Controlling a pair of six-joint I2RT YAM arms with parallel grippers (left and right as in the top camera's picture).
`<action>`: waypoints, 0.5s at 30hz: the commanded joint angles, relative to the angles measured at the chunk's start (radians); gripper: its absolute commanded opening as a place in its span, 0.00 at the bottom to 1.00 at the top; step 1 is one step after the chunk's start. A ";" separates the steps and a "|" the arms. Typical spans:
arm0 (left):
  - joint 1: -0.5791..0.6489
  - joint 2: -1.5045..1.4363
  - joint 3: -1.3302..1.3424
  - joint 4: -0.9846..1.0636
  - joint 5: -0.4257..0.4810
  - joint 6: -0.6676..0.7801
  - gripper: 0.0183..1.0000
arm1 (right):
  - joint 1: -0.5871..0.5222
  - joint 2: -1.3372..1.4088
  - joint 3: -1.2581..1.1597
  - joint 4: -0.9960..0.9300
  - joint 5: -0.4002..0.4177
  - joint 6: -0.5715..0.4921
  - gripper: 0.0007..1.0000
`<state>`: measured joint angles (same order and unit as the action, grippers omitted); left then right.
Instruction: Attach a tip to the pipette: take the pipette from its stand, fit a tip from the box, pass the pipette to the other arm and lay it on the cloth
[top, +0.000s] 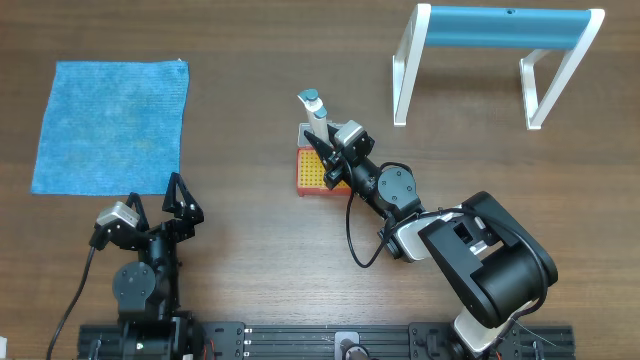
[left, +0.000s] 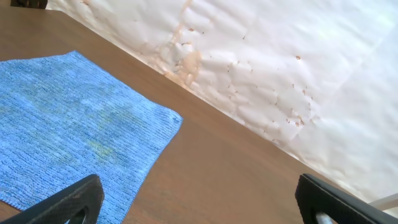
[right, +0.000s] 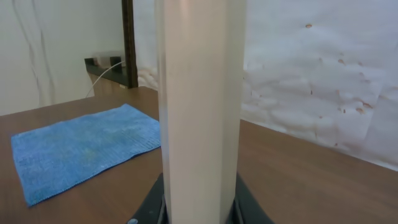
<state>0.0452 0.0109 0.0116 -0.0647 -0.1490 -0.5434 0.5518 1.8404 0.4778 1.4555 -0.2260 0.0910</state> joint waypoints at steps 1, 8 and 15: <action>0.000 -0.006 -0.006 0.002 0.002 0.008 1.00 | 0.001 0.011 -0.002 0.008 -0.029 -0.018 0.08; 0.000 -0.006 -0.006 0.002 0.002 0.008 1.00 | 0.000 0.011 -0.016 0.008 -0.028 -0.018 0.08; 0.000 -0.006 -0.006 0.002 0.002 0.008 1.00 | 0.000 0.011 -0.016 0.005 -0.030 -0.018 0.08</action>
<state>0.0452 0.0109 0.0116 -0.0647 -0.1490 -0.5434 0.5518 1.8408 0.4698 1.4555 -0.2424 0.0910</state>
